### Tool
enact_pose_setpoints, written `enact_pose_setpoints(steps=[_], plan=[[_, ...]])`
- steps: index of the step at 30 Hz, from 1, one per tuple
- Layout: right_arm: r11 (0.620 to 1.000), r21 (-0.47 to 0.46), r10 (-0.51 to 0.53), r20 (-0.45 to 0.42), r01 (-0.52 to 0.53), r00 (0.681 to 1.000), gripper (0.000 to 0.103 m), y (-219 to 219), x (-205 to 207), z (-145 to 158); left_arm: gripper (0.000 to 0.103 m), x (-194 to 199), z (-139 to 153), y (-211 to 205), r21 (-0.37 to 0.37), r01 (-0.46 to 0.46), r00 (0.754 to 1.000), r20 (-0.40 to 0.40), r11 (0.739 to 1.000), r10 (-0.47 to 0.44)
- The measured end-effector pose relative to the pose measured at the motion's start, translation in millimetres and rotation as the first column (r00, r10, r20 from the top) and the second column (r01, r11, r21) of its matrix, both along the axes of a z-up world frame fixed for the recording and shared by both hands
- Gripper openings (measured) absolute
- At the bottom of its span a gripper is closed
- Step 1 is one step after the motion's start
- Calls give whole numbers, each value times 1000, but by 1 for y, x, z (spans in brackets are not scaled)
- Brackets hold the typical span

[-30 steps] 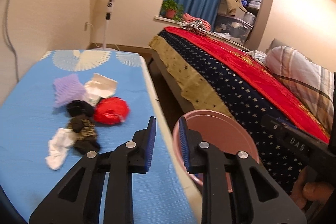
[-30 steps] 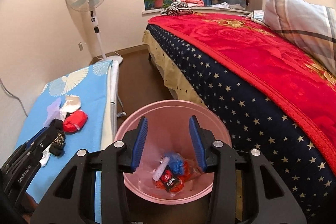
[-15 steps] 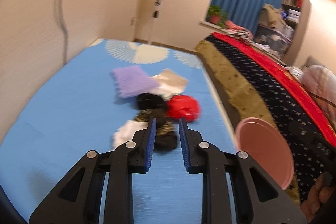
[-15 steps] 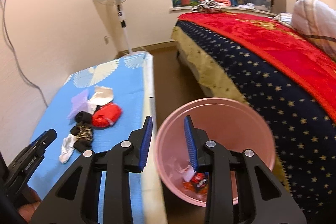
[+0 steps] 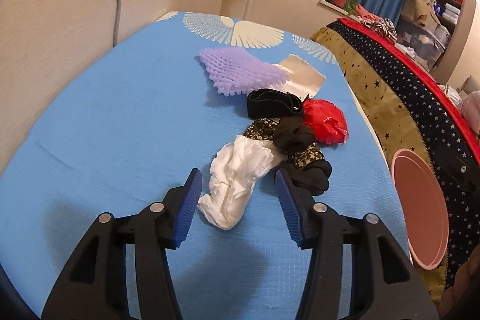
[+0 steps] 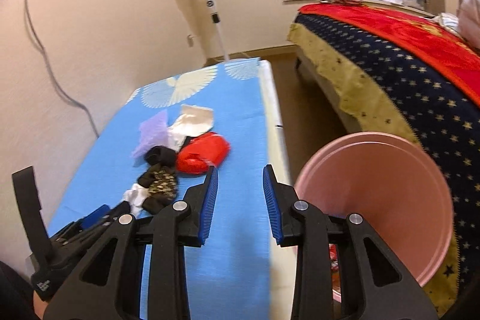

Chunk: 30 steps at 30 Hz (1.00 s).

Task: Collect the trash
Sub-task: 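Move both open tools back toward the trash on the bed, then grasp the white plastic bag with the left tool while the right tool grasps the black patterned sock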

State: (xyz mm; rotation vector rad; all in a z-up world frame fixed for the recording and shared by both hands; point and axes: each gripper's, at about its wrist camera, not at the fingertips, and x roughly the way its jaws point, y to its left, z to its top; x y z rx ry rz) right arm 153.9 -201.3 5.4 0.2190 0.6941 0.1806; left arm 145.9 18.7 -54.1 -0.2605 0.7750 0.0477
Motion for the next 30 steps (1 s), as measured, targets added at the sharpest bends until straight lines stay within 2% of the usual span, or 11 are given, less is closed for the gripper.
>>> enact_pose_setpoints(steps=[3, 5, 7, 9, 15, 18, 22, 24, 25, 26, 30], plan=[[999, 11, 34, -5, -33, 999, 32, 10, 5, -3, 49, 5, -4, 0, 6, 8, 1000, -13, 1000, -8], [998, 14, 59, -10, -59, 998, 32, 19, 9, -5, 38, 9, -7, 1, 1, 15, 1000, -24, 1000, -15], [997, 23, 80, -17, -80, 997, 32, 26, 13, -8, 14, 11, -8, 3, -5, 17, 999, -32, 1000, -17], [995, 30, 99, -25, -98, 995, 32, 34, 17, -11, 4, 9, -6, 7, -9, 6, 1000, -18, 1000, -6], [987, 64, 152, -73, -148, 986, 33, 61, 28, -30, 4, -1, 3, 15, 34, -51, 999, 14, 998, 51], [982, 85, 178, -110, -169, 978, 39, 74, 33, -42, 4, -3, 3, 27, 32, -95, 995, 11, 995, 94], [977, 70, 208, -145, -200, 967, 40, 93, 39, -53, 4, -3, 2, 34, 17, -115, 993, 4, 993, 115], [977, 60, 214, -158, -207, 964, 33, 98, 40, -55, 4, -2, 2, 33, 29, -107, 994, 10, 994, 107], [975, 58, 219, -160, -213, 962, 20, 99, 39, -56, 4, -2, 3, 33, 34, -103, 995, 16, 994, 103], [974, 59, 227, -160, -220, 961, 13, 101, 39, -56, 4, -2, 3, 33, 34, -102, 995, 18, 994, 102], [972, 49, 233, -133, -228, 963, 6, 98, 34, -45, 4, -1, 6, 32, 24, -100, 995, 26, 995, 100]])
